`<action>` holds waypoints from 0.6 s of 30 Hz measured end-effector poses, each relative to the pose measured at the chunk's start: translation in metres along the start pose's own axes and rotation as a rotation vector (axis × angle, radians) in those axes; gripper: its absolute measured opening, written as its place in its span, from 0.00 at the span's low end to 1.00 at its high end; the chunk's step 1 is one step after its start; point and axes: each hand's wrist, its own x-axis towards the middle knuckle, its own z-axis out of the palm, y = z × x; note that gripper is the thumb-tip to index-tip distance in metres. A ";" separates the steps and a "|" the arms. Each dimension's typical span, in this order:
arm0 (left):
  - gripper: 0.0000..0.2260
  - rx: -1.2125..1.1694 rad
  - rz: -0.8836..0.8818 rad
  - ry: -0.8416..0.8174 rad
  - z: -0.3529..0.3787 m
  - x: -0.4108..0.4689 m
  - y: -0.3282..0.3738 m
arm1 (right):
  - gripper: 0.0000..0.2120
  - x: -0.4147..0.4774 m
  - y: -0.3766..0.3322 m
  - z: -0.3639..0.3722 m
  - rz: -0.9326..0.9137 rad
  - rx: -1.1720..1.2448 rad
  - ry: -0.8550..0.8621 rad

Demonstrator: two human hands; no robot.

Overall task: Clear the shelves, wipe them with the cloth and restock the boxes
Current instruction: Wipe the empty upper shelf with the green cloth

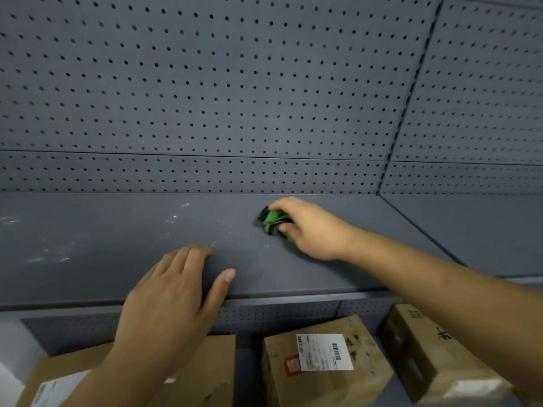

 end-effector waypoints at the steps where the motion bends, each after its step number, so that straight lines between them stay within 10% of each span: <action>1: 0.26 -0.006 0.002 0.002 0.001 0.000 -0.001 | 0.17 -0.007 -0.012 0.002 -0.038 0.012 -0.006; 18: 0.24 -0.105 0.029 -0.020 -0.001 0.001 -0.007 | 0.16 -0.113 -0.044 -0.023 -0.016 0.387 0.014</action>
